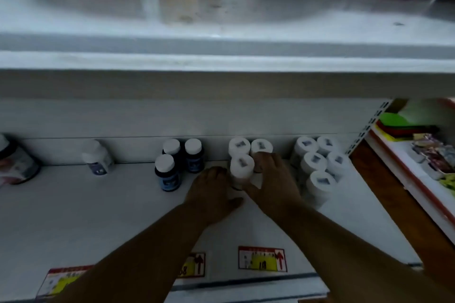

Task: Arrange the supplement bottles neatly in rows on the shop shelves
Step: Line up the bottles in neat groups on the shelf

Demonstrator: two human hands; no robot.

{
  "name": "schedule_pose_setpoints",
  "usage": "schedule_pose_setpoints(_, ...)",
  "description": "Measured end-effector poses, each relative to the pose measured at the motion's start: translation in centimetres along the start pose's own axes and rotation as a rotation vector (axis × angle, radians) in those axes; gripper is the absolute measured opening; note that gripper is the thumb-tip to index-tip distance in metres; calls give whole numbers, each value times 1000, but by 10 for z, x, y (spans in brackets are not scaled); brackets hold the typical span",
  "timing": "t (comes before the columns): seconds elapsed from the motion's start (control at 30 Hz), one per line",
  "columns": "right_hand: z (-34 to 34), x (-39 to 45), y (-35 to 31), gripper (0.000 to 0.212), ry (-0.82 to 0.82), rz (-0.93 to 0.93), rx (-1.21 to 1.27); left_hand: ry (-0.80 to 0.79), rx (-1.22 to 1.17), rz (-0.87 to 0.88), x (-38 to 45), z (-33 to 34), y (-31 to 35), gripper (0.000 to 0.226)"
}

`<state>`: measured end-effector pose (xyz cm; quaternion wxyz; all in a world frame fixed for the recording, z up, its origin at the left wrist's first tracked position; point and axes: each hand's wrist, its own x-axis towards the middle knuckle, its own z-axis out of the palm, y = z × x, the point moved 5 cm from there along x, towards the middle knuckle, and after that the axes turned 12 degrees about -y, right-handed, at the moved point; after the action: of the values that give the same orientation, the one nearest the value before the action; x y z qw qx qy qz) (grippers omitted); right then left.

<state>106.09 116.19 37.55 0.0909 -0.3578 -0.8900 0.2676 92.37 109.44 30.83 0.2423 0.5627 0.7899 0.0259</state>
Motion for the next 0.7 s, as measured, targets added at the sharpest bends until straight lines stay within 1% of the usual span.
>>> schedule_pose_setpoints(0.07, -1, -18, -7, 63, 57, 12, -33, -37, -1, 24, -17, 2, -6, 92)
schedule_pose_setpoints(0.13, 5, -38, -18, 61, 100, 41, -46, -25, -15, 72, -42, 3, -16, 90)
schedule_pose_setpoints(0.27, 33, -82, -66, 53, 199, 24, 11, 62, 10, 176, -119, 2, -47, 86)
schedule_pose_setpoints(0.33, 51, -98, -104, 50, 190, -25, 23, 118, 26, 180, -166, 1, -70, 76)
schedule_pose_setpoints(0.4, 71, -109, -151, 50, 149, -101, 31, 178, 37, 122, -215, 0, -99, 68)
schedule_pose_setpoints(0.5, 105, -125, -222, 48, 45, -246, 69, 267, 23, 4, -287, 3, -144, 61)
schedule_pose_setpoints(0.6, 151, -148, -286, 43, -112, -423, 137, 287, 44, -218, -357, 16, -187, 59)
schedule_pose_setpoints(0.67, 186, -165, -325, 43, -212, -499, 159, 339, 44, -347, -404, 32, -216, 60)
schedule_pose_setpoints(0.7, 202, -175, -342, 42, -240, -513, 166, 331, 34, -390, -428, 40, -230, 60)
